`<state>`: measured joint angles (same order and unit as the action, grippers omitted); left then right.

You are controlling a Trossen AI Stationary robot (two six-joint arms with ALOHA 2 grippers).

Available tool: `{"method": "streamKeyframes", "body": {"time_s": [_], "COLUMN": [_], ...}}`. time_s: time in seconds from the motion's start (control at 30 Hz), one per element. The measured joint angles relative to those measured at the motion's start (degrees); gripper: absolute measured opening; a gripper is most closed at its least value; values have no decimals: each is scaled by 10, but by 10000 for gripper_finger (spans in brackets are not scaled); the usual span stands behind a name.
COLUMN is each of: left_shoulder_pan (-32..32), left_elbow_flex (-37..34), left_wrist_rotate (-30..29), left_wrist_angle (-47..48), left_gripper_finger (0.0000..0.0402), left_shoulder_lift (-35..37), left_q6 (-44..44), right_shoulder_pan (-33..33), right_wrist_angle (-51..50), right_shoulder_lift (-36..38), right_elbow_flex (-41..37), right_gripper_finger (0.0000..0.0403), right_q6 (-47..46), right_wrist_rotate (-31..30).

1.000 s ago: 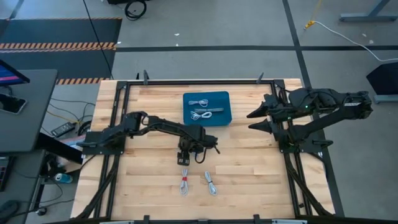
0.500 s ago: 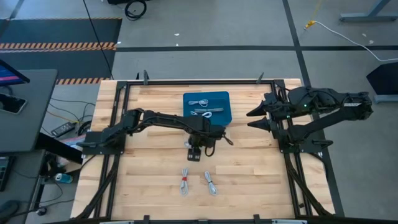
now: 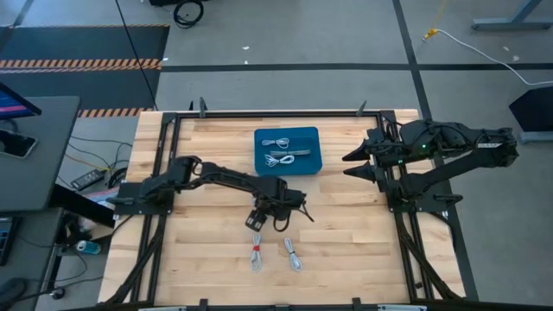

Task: Pick and place USB-C Cables
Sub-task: Put the blue charger cable into the blue bin

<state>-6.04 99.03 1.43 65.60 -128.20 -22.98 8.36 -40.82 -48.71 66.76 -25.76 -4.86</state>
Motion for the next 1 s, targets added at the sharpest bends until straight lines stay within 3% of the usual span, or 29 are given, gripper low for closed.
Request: {"method": "streamKeyframes", "body": {"time_s": [0.2,0.3,0.47,1.0], "left_shoulder_pan": [11,15,17,20], "left_elbow_flex": [-24,2,59,74], "left_wrist_rotate": [-1,-6,-64,-42], "left_wrist_angle": [-20,-22,-32,-89], "left_gripper_finger": [186,178,158,146], "left_shoulder_lift": [1,-2,-8,-6], "left_q6": [-2,-3,-52,-123], "right_shoulder_pan": [0,0,0,1], "right_wrist_angle": [0,0,0,0], "right_shoulder_lift": [0,0,0,0], "right_elbow_flex": [0,0,0,0], "right_gripper_finger": [236,236,236,236], "right_q6": [-2,-2,-2,-26], "right_wrist_rotate": [0,0,0,4]}}
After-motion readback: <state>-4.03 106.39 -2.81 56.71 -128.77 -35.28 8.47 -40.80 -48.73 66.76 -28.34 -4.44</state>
